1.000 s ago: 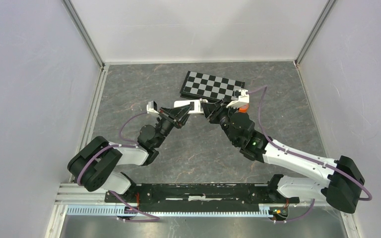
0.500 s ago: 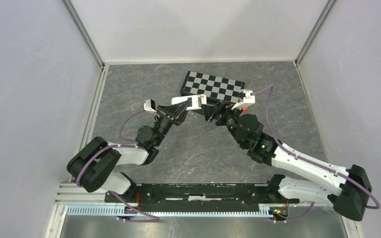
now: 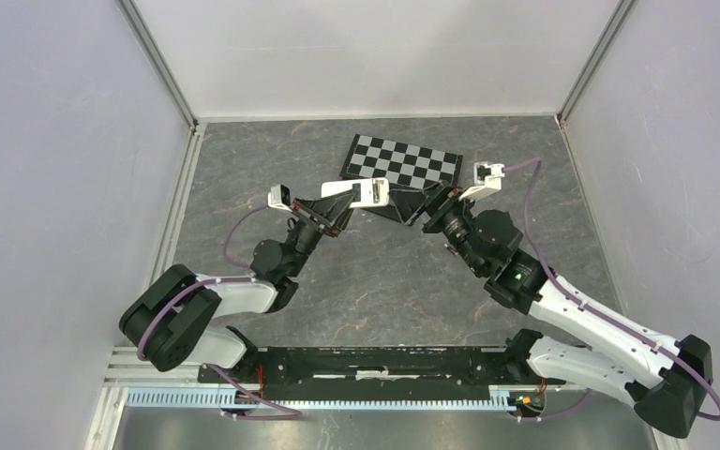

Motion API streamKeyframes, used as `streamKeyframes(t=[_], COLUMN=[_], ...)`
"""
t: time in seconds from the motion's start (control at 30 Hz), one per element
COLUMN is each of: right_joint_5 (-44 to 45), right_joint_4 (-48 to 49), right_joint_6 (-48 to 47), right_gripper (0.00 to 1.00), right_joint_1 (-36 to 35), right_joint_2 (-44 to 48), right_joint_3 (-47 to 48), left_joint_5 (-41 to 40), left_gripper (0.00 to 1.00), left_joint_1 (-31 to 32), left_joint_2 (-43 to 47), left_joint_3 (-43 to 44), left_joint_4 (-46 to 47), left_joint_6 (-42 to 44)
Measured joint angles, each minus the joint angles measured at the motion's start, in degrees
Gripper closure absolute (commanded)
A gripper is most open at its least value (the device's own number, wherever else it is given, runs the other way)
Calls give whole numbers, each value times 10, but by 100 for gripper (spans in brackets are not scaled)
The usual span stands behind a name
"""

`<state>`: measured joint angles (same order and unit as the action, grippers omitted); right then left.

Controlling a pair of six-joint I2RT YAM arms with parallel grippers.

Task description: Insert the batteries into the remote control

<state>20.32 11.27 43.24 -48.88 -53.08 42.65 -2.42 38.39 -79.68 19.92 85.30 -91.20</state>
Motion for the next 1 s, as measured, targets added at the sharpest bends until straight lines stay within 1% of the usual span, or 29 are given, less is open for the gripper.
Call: streamKeyframes(t=[0.13, 0.23, 0.43, 0.63, 0.8, 0.9, 1.0], right_joint_5=[-15, -23, -58, -66, -61, -60, -60], right_joint_4=[1, 26, 63, 105, 136, 152, 160], right_joint_6=[92, 163, 276, 337, 362, 371, 381], right_gripper=[6, 5, 3, 3, 5, 9, 17], right_joint_1=[17, 20, 21, 20, 20, 20, 20], right_joint_2=[4, 6, -44, -81, -90, -98, -110], right_joint_3=[0, -17, -24, -24, -24, -24, -24], left_joint_5=[9, 12, 15, 15, 15, 15, 15], left_gripper=[98, 98, 98, 98, 98, 98, 98], left_joint_1=[0, 0, 0, 0, 0, 0, 0], left_joint_2=[7, 11, 11, 11, 5, -3, -5], left_joint_3=[0, 0, 1, 8, 12, 12, 12], left_joint_4=[2, 2, 4, 5, 5, 5, 5], left_joint_6=[28, 52, 78, 82, 82, 82, 82])
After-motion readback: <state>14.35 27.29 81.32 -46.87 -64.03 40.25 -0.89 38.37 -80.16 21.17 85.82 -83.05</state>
